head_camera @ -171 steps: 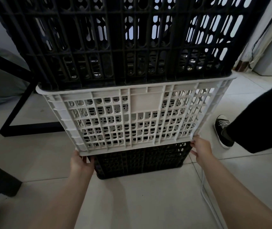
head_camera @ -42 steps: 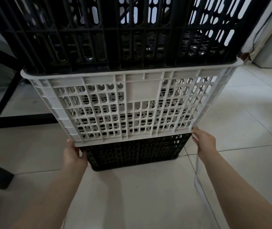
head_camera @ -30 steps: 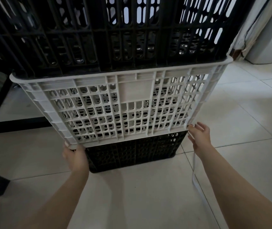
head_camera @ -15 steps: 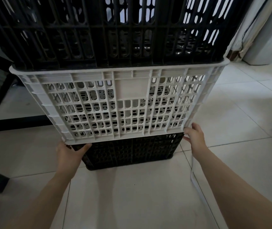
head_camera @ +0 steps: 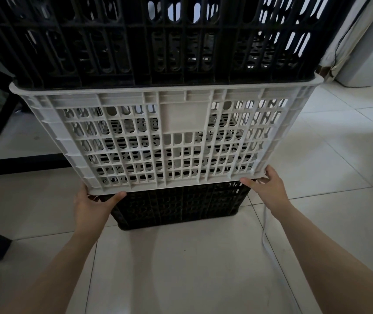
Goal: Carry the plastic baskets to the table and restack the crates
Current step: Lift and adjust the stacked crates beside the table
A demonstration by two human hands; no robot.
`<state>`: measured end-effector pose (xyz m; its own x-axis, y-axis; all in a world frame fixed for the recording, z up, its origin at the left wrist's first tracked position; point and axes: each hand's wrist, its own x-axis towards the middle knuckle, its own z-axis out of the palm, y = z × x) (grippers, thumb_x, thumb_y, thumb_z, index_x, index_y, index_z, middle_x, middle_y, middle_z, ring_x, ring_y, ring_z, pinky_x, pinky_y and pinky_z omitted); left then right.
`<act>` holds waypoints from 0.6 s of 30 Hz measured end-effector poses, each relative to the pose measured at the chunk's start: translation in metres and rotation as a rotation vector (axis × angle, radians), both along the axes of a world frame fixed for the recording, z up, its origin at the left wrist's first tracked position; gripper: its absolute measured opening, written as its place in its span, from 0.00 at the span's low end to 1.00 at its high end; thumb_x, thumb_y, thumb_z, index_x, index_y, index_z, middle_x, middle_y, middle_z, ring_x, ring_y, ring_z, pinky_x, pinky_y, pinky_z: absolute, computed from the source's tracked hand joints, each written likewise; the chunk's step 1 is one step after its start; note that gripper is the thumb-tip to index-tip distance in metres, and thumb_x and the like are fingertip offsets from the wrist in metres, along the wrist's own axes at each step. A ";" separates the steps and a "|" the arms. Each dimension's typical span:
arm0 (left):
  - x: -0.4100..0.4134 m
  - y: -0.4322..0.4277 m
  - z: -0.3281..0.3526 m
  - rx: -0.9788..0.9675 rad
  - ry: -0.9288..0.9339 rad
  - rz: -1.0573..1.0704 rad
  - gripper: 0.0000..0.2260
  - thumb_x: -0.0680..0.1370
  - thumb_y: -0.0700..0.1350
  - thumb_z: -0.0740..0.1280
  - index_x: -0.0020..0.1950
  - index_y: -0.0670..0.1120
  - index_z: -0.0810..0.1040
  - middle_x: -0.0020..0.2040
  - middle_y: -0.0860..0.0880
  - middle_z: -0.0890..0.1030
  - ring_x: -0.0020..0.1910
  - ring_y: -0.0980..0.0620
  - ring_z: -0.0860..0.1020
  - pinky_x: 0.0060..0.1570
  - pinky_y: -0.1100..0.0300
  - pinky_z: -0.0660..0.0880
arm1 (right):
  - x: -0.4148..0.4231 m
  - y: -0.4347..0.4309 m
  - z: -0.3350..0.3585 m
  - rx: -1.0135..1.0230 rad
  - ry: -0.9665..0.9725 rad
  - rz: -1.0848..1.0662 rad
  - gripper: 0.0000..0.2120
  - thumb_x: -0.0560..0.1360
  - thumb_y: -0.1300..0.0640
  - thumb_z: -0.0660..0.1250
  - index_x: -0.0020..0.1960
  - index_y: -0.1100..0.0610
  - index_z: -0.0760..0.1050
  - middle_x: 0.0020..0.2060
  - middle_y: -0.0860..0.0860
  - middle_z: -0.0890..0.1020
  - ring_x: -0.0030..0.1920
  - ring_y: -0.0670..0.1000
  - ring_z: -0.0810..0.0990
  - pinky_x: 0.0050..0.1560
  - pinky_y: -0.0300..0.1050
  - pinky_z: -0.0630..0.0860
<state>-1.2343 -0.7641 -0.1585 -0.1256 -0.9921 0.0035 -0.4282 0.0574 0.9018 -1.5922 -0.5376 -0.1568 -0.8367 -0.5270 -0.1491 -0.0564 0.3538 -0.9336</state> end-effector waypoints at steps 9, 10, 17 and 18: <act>0.003 -0.004 -0.013 0.085 0.007 0.018 0.50 0.55 0.68 0.78 0.71 0.49 0.67 0.67 0.49 0.73 0.64 0.50 0.75 0.62 0.52 0.74 | -0.007 -0.007 0.000 -0.031 -0.003 -0.016 0.46 0.64 0.50 0.80 0.75 0.56 0.62 0.65 0.50 0.73 0.59 0.54 0.80 0.34 0.40 0.82; 0.003 -0.005 -0.012 0.094 0.003 0.026 0.51 0.54 0.69 0.78 0.71 0.49 0.67 0.67 0.49 0.74 0.63 0.50 0.75 0.61 0.52 0.74 | -0.007 -0.007 0.001 0.001 0.019 -0.003 0.45 0.65 0.50 0.80 0.75 0.56 0.61 0.63 0.48 0.72 0.60 0.54 0.79 0.33 0.39 0.81; 0.003 -0.010 -0.014 0.051 -0.047 0.069 0.47 0.56 0.62 0.80 0.70 0.46 0.69 0.64 0.52 0.75 0.60 0.51 0.76 0.57 0.55 0.74 | -0.008 -0.008 -0.005 -0.018 -0.019 -0.006 0.51 0.64 0.49 0.80 0.78 0.57 0.56 0.68 0.54 0.71 0.62 0.54 0.77 0.30 0.30 0.77; 0.003 -0.010 -0.012 0.053 -0.049 0.073 0.48 0.56 0.62 0.81 0.71 0.46 0.69 0.65 0.50 0.76 0.60 0.50 0.76 0.57 0.56 0.73 | -0.010 -0.007 -0.006 -0.023 -0.048 0.002 0.55 0.60 0.44 0.80 0.78 0.56 0.55 0.69 0.54 0.72 0.62 0.53 0.77 0.32 0.31 0.78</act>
<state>-1.2314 -0.7744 -0.1709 -0.0515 -0.9972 -0.0541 -0.4733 -0.0233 0.8806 -1.6020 -0.5449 -0.1632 -0.8277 -0.5325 -0.1771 -0.0122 0.3325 -0.9430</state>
